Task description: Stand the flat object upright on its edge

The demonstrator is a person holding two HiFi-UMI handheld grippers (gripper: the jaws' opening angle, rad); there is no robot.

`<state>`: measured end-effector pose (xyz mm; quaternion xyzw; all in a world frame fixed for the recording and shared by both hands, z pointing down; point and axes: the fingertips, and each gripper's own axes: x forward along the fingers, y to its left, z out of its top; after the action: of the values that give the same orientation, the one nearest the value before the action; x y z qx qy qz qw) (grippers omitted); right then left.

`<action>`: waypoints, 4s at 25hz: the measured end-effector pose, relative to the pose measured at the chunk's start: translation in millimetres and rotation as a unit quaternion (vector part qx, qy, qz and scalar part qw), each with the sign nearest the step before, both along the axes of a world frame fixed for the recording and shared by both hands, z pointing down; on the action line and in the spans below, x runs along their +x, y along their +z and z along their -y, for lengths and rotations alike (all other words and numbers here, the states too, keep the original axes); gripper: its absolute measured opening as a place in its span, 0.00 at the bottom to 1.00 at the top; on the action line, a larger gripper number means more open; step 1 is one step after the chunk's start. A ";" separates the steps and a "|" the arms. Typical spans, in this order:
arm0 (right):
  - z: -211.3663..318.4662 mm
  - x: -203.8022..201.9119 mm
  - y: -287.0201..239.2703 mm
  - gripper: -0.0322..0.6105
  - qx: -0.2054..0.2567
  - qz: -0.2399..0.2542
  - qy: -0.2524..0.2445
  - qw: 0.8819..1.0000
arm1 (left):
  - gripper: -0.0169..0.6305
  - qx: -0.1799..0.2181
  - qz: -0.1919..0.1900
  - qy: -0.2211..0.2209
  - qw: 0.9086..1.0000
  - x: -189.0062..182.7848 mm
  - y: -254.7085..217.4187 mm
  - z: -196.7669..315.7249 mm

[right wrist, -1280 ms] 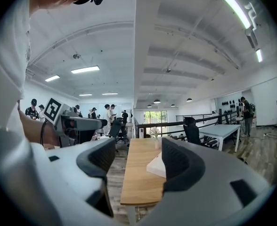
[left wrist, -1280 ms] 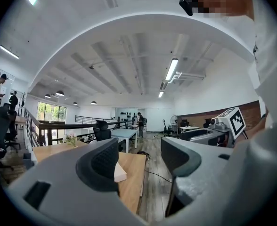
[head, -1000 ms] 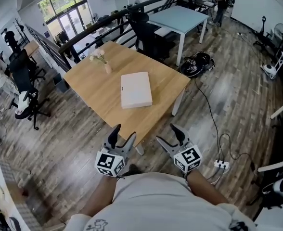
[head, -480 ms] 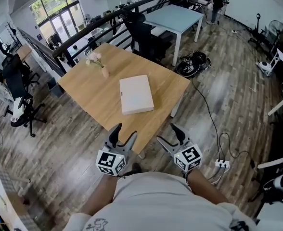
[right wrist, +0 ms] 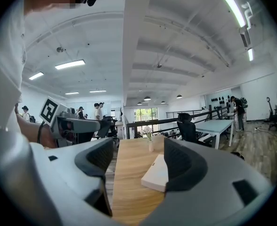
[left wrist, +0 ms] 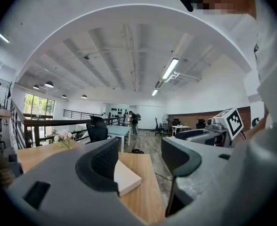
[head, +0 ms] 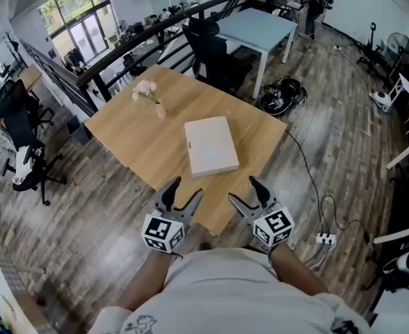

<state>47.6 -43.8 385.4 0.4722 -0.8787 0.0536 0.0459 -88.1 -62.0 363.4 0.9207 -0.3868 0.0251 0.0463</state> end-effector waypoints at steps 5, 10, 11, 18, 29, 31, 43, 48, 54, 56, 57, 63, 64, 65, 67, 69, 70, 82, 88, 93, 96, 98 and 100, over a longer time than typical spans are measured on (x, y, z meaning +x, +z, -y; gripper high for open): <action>11.7 -22.6 10.4 0.59 -0.016 -0.004 0.000 1.000 | 0.45 -0.010 -0.006 0.003 1.000 -21.3 8.9 14.7; 23.9 -35.2 17.8 0.59 -0.027 0.000 0.003 1.000 | 0.45 -0.023 -0.011 0.002 1.000 -37.2 18.3 24.0; 26.3 -37.9 18.8 0.59 -0.028 0.000 0.002 1.000 | 0.45 -0.025 -0.011 0.000 1.000 -40.3 20.2 25.3; 46.9 -53.7 27.2 0.59 -0.035 -0.003 -0.013 0.999 | 0.45 -0.034 -0.012 -0.012 0.999 -55.7 29.9 36.7; 81.3 -51.7 41.6 0.59 -0.057 0.002 -0.026 0.998 | 0.45 -0.042 -0.007 -0.028 0.999 -58.3 37.8 72.9; 89.0 -43.9 44.5 0.59 -0.061 0.002 -0.024 0.998 | 0.45 -0.044 -0.004 -0.031 0.999 -55.1 40.0 81.1; 157.1 8.9 70.1 0.59 -0.100 -0.006 -0.024 0.995 | 0.45 -0.091 0.007 -0.041 0.995 -17.0 67.9 138.2; 189.8 29.3 86.9 0.59 -0.123 -0.013 -0.029 0.992 | 0.45 -0.111 0.022 -0.049 0.992 -2.7 83.8 167.5; 215.2 42.5 121.4 0.60 -0.164 -0.016 -0.047 0.985 | 0.45 -0.142 0.038 -0.052 0.988 12.5 109.3 191.7; 222.7 45.8 136.9 0.60 -0.183 -0.015 -0.054 0.981 | 0.45 -0.162 0.031 -0.056 0.985 15.1 122.3 201.8; 226.6 48.0 144.2 0.61 -0.192 -0.014 -0.057 0.980 | 0.45 -0.172 0.030 -0.058 0.983 16.4 128.8 206.2; 252.9 58.9 186.8 0.62 -0.238 -0.010 -0.064 0.969 | 0.45 -0.230 0.037 -0.070 0.970 20.1 177.3 226.2; 257.7 59.3 194.6 0.62 -0.246 -0.010 -0.064 0.967 | 0.45 -0.239 0.041 -0.072 0.968 19.5 186.4 229.6; 262.6 59.6 202.1 0.62 -0.254 -0.009 -0.065 0.965 | 0.45 -0.246 0.045 -0.073 0.965 18.9 195.3 233.3; 272.0 60.2 216.2 0.62 -0.268 -0.008 -0.065 0.961 | 0.45 -0.258 0.055 -0.074 0.962 17.7 211.7 241.9; 280.3 61.4 230.4 0.63 -0.281 -0.009 -0.064 0.957 | 0.45 -0.270 0.063 -0.074 0.958 16.9 227.3 251.4; 284.5 61.8 237.6 0.63 -0.288 -0.009 -0.064 0.956 | 0.45 -0.276 0.067 -0.075 0.956 16.0 235.3 256.5; 333.0 59.8 310.1 0.63 -0.354 0.001 -0.056 0.934 | 0.47 -0.348 0.083 -0.094 0.929 5.8 317.4 305.8; 352.9 60.4 330.6 0.63 -0.379 0.011 -0.050 0.924 | 0.47 -0.385 0.078 -0.106 0.913 2.9 345.5 318.8; 355.0 56.4 346.4 0.63 -0.404 0.013 -0.056 0.913 | 0.48 -0.411 0.074 -0.112 0.902 1.5 364.4 325.7; 355.4 52.8 352.2 0.62 -0.413 0.009 -0.058 0.909 | 0.48 -0.425 0.065 -0.112 0.896 -0.5 370.4 328.0; 356.8 51.5 354.3 0.62 -0.417 0.004 -0.059 0.907 | 0.48 -0.432 0.057 -0.111 0.893 -1.2 372.2 330.0; 357.2 52.2 356.3 0.61 -0.420 0.001 -0.060 0.906 | 0.48 -0.436 0.053 -0.107 0.892 0.1 374.6 331.2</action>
<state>99.7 -401.0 741.8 0.3560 -0.8014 0.4151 0.2425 -88.0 -393.1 738.0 0.7579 -0.4352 0.2350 0.4253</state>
